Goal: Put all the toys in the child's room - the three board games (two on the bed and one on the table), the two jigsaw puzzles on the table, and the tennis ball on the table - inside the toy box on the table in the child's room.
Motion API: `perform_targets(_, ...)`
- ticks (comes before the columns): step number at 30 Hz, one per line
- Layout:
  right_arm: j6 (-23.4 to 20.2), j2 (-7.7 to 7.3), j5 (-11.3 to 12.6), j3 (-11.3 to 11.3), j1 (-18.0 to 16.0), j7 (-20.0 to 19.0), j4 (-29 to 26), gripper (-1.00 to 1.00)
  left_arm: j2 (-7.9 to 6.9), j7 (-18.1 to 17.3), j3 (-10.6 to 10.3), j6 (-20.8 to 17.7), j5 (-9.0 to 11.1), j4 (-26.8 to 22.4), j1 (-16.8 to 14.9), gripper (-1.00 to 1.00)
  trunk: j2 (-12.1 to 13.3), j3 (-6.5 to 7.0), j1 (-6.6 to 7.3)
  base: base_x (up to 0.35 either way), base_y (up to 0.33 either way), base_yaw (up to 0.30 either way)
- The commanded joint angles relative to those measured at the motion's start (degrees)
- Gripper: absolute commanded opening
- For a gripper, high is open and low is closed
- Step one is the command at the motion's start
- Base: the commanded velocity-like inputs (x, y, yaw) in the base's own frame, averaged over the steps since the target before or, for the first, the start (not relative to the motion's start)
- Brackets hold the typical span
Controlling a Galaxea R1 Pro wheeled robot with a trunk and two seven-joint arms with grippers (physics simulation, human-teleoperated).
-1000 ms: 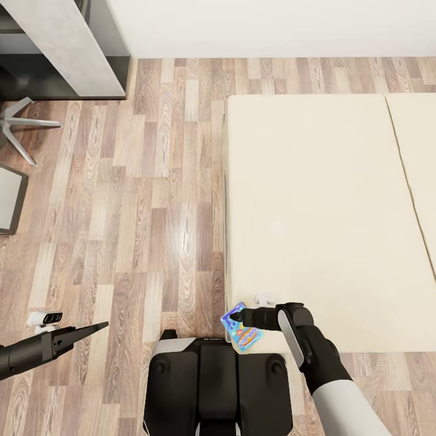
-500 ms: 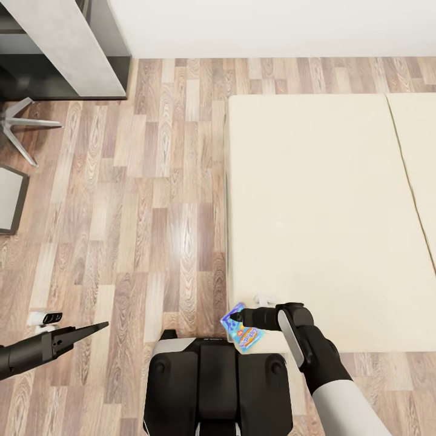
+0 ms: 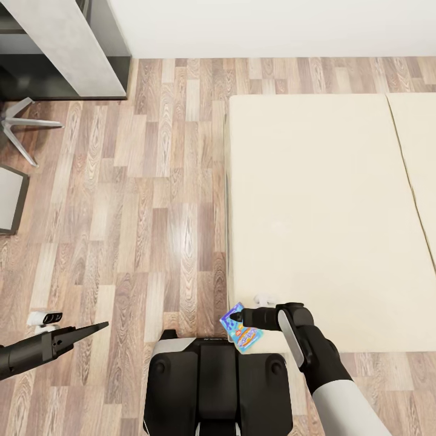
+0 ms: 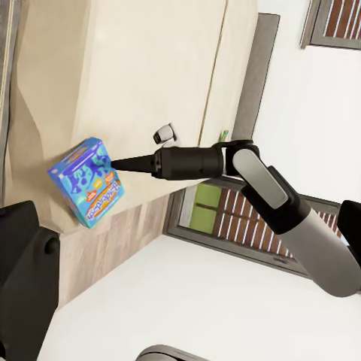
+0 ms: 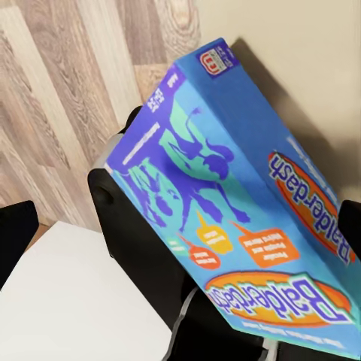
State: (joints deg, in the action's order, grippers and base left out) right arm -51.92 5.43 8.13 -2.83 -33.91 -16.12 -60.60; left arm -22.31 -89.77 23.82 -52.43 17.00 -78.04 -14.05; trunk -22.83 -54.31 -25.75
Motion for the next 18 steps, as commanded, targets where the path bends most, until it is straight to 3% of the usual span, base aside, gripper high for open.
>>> perform_targets(1, -0.28, -0.02, 0.31, 0.01, -0.01, 0.13, -0.05, 1.00, -0.02, -0.23, 0.00, -0.59, -0.04, -0.01, -0.01, 1.00, -0.09, -0.06, -0.03, 0.000, 0.000, 0.000)
perform_targets(18, -0.12, -0.14, 0.22, 0.00, 0.05, 0.17, -0.39, 1.00, -0.02, -0.23, 0.00, -0.60, -0.04, -0.01, -0.01, 1.00, -0.09, -0.06, -0.03, 0.000, 0.000, 0.000)
